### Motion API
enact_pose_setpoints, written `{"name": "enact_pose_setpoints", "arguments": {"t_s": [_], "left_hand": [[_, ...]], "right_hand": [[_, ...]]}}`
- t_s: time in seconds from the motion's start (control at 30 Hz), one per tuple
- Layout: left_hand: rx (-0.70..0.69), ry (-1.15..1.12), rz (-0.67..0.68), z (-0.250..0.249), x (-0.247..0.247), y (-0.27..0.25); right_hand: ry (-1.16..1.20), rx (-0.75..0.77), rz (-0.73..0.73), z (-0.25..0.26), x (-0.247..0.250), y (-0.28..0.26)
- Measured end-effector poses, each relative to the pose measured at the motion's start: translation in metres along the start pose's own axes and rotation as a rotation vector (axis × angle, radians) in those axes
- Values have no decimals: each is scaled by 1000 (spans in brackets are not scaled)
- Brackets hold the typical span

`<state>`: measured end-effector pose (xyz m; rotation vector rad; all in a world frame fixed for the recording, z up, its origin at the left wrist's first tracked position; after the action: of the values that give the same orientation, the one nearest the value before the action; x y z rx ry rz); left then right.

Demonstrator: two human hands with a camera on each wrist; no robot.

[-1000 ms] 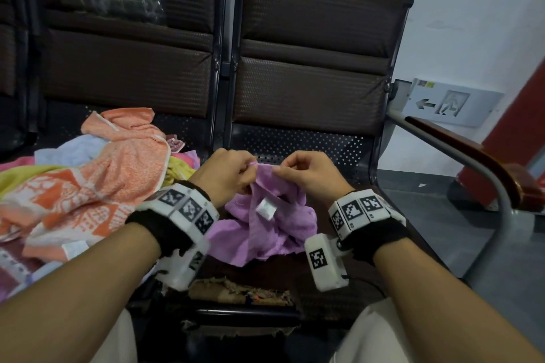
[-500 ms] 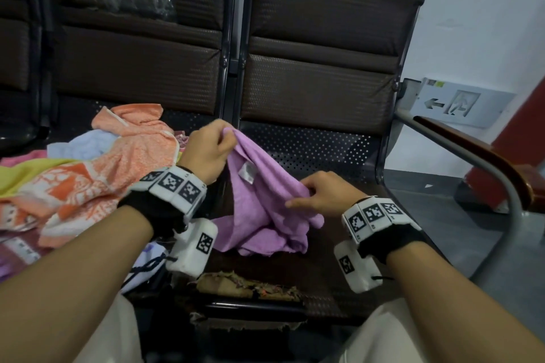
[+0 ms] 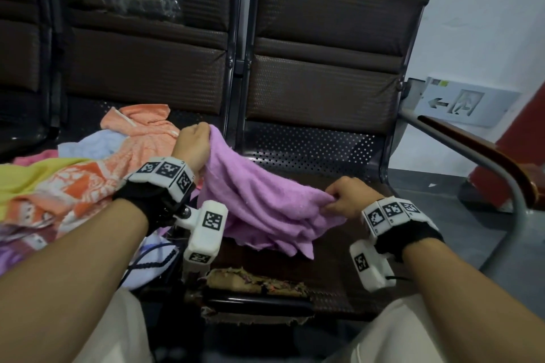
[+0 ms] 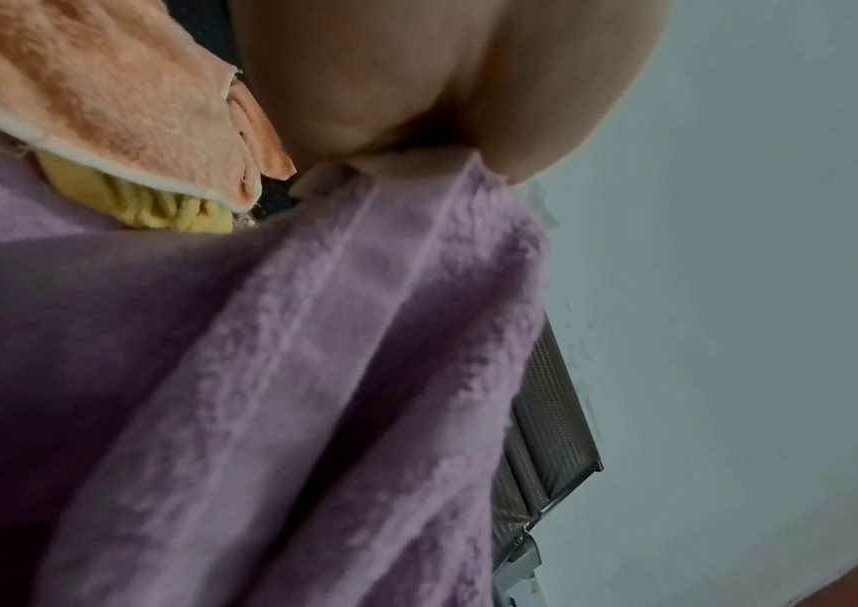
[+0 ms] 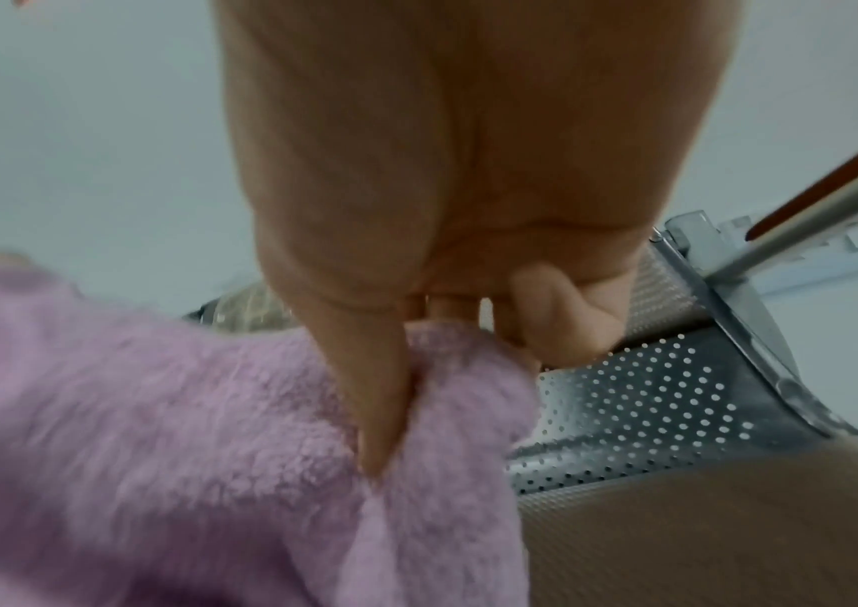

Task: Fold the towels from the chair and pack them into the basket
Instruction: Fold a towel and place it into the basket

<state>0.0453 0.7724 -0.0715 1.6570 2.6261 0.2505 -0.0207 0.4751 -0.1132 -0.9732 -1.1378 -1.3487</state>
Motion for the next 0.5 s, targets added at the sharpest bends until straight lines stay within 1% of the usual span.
{"name": "enact_pose_setpoints", "arguments": {"t_s": [0.07, 0.1, 0.17, 0.2, 0.27, 0.33, 0.4, 0.5], "left_hand": [[-22, 39, 23, 5, -1, 4], [-40, 57, 32, 6, -2, 4], [-82, 107, 10, 7, 2, 5], [-103, 143, -26, 6, 6, 6], [-138, 220, -89, 4, 15, 7], [-158, 286, -78, 6, 16, 5], [-172, 339, -55, 8, 15, 1], [-190, 378, -72, 7, 14, -4]], "right_hand": [[96, -54, -124, -4, 13, 3], [114, -107, -190, -10, 20, 3], [65, -220, -278, -29, 29, 1], [28, -260, -285, -39, 29, -2], [22, -292, -252, -53, 26, -8], [72, -278, -208, -60, 22, -12], [173, -266, -169, -61, 14, -17], [384, -273, -71, -56, 3, -23]]}}
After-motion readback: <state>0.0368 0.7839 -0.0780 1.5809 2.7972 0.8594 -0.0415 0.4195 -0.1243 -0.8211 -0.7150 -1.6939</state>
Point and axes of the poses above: each hand's wrist, its own y-axis towards the middle knuckle, its own x-axis out of the back of the hand, z = x × y, the point moved 8 cm from there along y, towards the middle knuckle, and after that the axes turned 14 degrees about -z, right-handed, at the moved point
